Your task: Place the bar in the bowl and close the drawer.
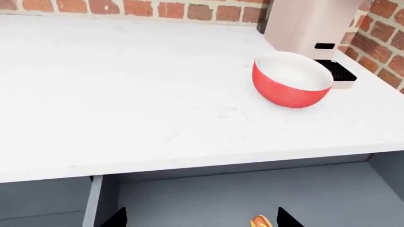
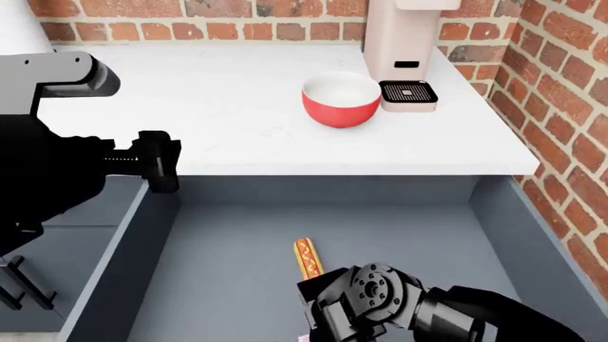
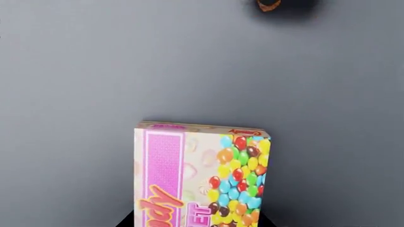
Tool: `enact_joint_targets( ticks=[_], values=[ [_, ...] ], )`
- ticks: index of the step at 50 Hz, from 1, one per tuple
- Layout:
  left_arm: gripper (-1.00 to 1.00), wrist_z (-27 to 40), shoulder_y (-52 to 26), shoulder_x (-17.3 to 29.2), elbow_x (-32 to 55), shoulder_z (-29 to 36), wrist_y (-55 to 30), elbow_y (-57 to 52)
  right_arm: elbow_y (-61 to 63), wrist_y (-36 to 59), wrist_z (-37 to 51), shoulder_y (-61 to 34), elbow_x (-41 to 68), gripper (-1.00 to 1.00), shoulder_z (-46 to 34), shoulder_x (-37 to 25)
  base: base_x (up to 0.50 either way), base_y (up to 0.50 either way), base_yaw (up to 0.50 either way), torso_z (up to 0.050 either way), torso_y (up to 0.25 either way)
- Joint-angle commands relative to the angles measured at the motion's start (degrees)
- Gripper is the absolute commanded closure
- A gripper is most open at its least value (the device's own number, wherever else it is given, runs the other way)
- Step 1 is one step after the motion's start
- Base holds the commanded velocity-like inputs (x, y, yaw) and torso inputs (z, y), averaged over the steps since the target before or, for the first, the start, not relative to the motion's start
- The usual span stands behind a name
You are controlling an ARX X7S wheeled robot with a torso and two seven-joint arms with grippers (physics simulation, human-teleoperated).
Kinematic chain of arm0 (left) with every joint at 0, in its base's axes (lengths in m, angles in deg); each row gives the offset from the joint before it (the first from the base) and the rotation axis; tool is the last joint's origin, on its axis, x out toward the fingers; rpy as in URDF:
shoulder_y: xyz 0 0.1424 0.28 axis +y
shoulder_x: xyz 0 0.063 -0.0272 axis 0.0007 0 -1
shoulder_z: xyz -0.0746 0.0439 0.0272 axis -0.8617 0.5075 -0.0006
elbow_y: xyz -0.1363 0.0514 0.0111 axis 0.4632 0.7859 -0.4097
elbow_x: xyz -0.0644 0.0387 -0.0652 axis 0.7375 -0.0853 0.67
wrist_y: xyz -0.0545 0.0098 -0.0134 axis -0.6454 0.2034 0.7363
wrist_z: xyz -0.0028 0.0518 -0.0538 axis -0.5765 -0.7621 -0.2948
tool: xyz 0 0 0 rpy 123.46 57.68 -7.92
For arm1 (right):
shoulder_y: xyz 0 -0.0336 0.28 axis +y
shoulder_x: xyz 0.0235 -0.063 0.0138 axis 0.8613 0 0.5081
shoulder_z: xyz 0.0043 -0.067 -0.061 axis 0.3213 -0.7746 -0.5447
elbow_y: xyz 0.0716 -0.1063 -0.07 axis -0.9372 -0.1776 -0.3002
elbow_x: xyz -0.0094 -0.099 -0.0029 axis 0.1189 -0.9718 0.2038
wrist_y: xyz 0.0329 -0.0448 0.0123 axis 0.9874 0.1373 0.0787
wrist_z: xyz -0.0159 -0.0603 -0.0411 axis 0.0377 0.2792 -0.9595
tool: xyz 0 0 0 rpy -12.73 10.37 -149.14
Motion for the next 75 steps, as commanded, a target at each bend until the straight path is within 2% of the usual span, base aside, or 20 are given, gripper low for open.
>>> enact_joint_targets(
  ticks=[1,15,33,43,50,57,65,70,75],
  values=[
    [-1.0,-0.16,0.19,0.15,-0.08,0.09,0.15,-0.01,-1.56,-1.22,-1.72,1.45,-0.35,1.0,-0.75,0.7,0.0,0.0,0.0,0.0,0.0],
    [-1.0,-0.27,0.31,0.25,-0.15,0.2,0.35,0.11,0.12,-1.87,-0.87,1.34,-0.89,1.0,-0.8,-0.01,0.0,0.0,0.0,0.0,0.0],
    [-1.0,0.84,-0.53,0.59,1.19,0.2,0.48,-0.52,24.23,-5.64,13.47,-3.97,6.06,1.0,6.29,-11.69,0.0,0.0,0.0,0.0,0.0],
    [-1.0,1.49,-1.66,0.5,1.68,0.43,0.25,-0.34,30.8,-7.1,16.01,-8.02,7.36,1.0,10.12,-15.76,0.0,0.0,0.0,0.0,0.0],
    [-1.0,1.96,-3.43,0.16,1.31,0.52,0.0,0.38,33.29,-5.55,17.48,-14.79,10.71,1.0,13.3,-18.09,0.0,0.0,0.0,0.0,0.0],
    [-1.0,2.39,-9.27,-2.79,0.19,1.88,-1.29,6.36,28.54,-1.31,16.19,-23.96,14.57,1.0,15.68,-18.93,0.0,0.0,0.0,0.0,0.0],
    [-1.0,5.95,-20.17,-6.45,1.73,4.34,-4.85,12.88,24.27,3.4,15.9,-33.62,19.01,1.0,17.15,-18.52,0.0,0.0,0.0,0.0,0.0],
    [-1.0,8.02,-26.56,-8.38,2.44,5.56,-6.67,15.97,18.6,5.95,15.52,-40.03,20.1,1.0,17.63,-17.65,0.0,0.0,0.0,0.0,0.0],
    [-1.0,7.03,-33.43,-11.91,-1.38,7.88,-8.82,22.89,8.46,9.43,11.81,-46.44,16.86,1.0,17.2,-14.3,0.0,0.0,0.0,0.0,0.0]
  ],
)
